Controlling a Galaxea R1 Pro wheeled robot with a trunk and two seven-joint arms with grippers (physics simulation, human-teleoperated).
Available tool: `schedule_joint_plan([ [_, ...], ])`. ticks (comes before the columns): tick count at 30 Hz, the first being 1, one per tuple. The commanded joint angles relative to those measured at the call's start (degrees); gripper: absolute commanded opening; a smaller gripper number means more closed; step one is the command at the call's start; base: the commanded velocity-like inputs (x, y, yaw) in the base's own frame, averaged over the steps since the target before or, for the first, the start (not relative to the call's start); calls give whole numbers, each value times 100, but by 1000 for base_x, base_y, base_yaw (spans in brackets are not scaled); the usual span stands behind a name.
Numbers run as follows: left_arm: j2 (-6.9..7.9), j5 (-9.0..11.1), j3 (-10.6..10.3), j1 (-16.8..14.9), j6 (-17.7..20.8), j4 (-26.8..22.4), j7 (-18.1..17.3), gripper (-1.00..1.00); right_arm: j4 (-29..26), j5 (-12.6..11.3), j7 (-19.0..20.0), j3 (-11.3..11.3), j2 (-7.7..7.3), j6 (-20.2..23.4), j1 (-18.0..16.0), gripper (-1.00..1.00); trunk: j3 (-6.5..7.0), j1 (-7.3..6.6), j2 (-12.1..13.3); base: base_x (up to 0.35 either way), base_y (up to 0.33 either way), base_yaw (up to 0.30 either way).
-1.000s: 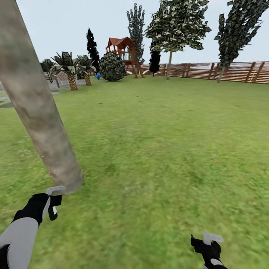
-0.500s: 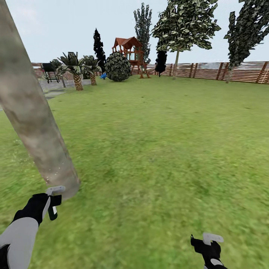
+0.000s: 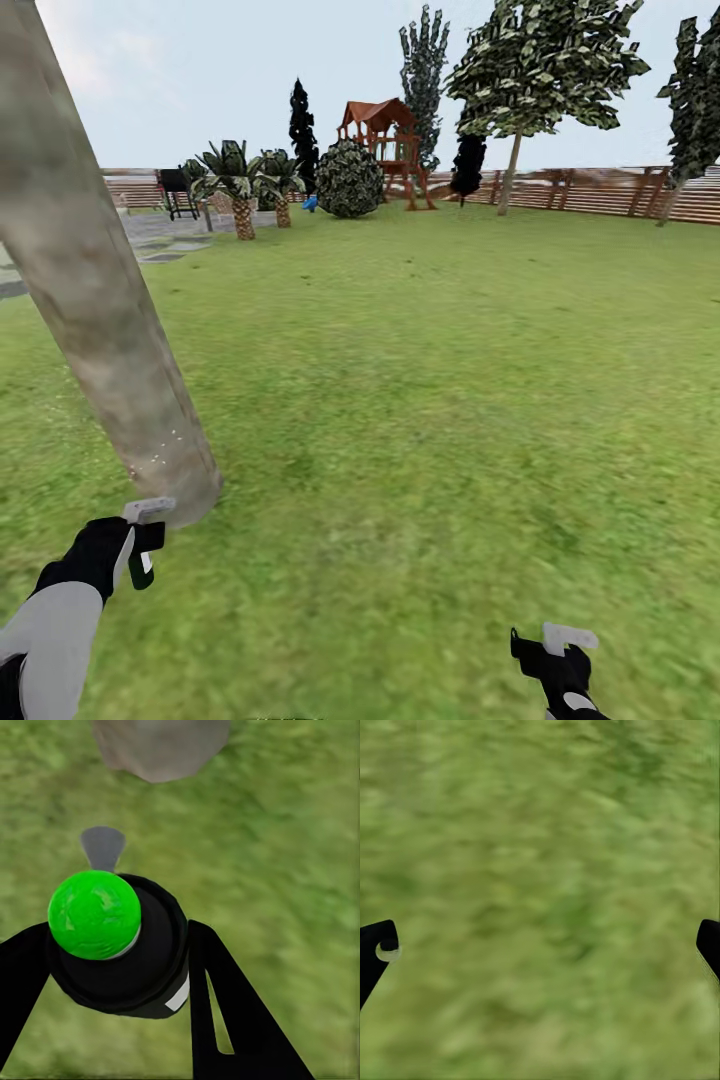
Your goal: In the garden, pick up the pesticide atomizer on the floor and spray pesticide onto both trees until each tree trunk is fully covered.
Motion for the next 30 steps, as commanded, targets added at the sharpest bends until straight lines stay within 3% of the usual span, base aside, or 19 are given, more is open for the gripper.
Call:
schedule_joint_plan([
  [1, -7, -62, 41, -7, 21, -11, -52, -100, 6, 60, -20, -36, 0, -15, -3, 100, -5, -1, -2, 17, -271, 277],
  [9, -28, -70, -9, -102, 59, -40, -90, -100, 6, 60, -23, -36, 0, -15, -3, 100, -5, -1, -2, 95, -141, 265],
  [12, -67, -77, -32, -572, 117, -119, -137, -100, 6, 60, -23, -36, 0, -15, -3, 100, -5, -1, -2, 1, -1, 139],
  [14, -96, -73, -31, -1099, 573, -132, -168, -100, 6, 60, -23, -36, 0, -15, -3, 100, -5, -1, -2, 0, 0, 15],
  [17, -168, -71, -32, -1349, 803, -133, -312, -100, 6, 60, -23, -36, -6, -15, -3, 100, -5, -1, -2, 0, 0, 3],
  [21, 79, -85, -114, -1435, 863, -136, -420, -100, 6, 60, -23, -36, -14, -15, -3, 100, -5, -1, -2, 0, 0, 0],
  [22, 312, -81, -122, -1428, 864, -129, -430, -100, 6, 60, -23, -36, -13, -15, -3, 100, -5, -1, -2, 0, 0, 0],
  [24, 499, -87, -138, -1412, 859, -126, -572, -100, 6, 60, -23, -36, -14, -15, -3, 100, -5, -1, -2, 0, 0, 0],
  [26, 489, -91, -353, -1417, 865, -132, -825, -100, 5, 56, -23, -36, -15, -15, -3, 100, -5, -1, -2, 0, 0, 0],
  [28, 376, -63, -812, -1489, 1079, -158, -968, -100, 3, 52, -23, -36, -17, -15, -3, 100, -5, -1, -2, 0, 0, 3],
  [30, 315, -56, -899, -1684, 1206, -167, -987, -100, 6, 52, -29, -36, -18, -15, -3, 100, -5, -1, -2, 0, 0, 156],
])
